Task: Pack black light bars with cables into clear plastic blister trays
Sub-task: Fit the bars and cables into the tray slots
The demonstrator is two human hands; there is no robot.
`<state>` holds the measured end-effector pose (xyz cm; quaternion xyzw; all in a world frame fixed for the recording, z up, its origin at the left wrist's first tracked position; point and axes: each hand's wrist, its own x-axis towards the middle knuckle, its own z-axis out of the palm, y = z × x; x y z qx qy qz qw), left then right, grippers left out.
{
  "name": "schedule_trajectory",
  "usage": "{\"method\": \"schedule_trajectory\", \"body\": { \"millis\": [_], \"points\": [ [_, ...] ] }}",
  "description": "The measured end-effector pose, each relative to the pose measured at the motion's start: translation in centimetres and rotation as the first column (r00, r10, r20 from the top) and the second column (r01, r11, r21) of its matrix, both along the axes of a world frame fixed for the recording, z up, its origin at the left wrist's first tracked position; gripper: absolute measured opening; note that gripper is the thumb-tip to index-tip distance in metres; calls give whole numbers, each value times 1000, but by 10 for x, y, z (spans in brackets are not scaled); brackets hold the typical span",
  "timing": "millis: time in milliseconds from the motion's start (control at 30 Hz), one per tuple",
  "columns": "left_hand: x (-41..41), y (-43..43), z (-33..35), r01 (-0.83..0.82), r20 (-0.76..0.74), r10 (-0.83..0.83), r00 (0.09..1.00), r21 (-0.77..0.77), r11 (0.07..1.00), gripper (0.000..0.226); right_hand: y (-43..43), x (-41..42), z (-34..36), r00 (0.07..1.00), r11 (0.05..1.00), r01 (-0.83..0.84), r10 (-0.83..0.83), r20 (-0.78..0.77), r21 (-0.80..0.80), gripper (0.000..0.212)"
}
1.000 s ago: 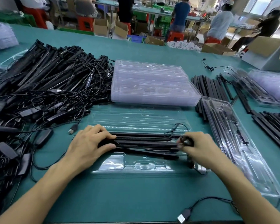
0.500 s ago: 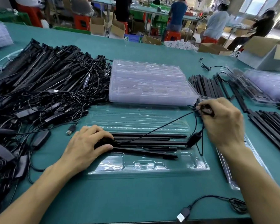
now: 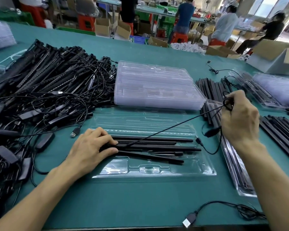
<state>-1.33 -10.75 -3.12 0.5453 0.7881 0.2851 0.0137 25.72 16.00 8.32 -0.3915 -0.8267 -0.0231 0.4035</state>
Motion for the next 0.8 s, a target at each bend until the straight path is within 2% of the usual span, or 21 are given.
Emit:
{"method": "schedule_trajectory", "body": {
  "millis": [33,100,200,300,367,400,433,600,667,800],
  "points": [
    [0,0,0,-2,0,2,1000,0,1000,35,4,-3,-1,1000,999,21,-21,4,-34,21],
    [1,-1,1,-10,-2,10,1000,1,1000,32,12,-6,-5,992,983,64,-43,121,-171,26],
    [1,-1,2,-12,6,12,1000,-10,1000,39,15,-1,-14,938,918,-1,138,317,-397,33],
    [1,0,3,-14,5,14,1000,-22,1000,38,13,7,-23,751,847,-10,357,555,-532,32],
    [2,-1,4,-19,3,19,1000,-26,999,33,8,9,-31,629,803,12,457,629,-596,13],
    [2,-1,3,-22,4,22,1000,-27,999,33,7,10,-36,601,799,8,476,642,-601,6],
    [2,-1,3,-25,5,25,1000,-26,999,33,7,12,-41,597,809,8,468,652,-588,13],
    [5,-1,5,-15,-6,15,1000,-13,1000,41,8,19,-49,670,850,-10,397,627,-527,12],
    [6,-2,6,6,-35,-6,999,6,1000,43,7,18,-51,661,880,17,346,666,-474,16],
    [7,-3,8,16,-56,-14,998,24,1000,30,3,12,-56,637,931,45,252,728,-361,20]
  ]
}}
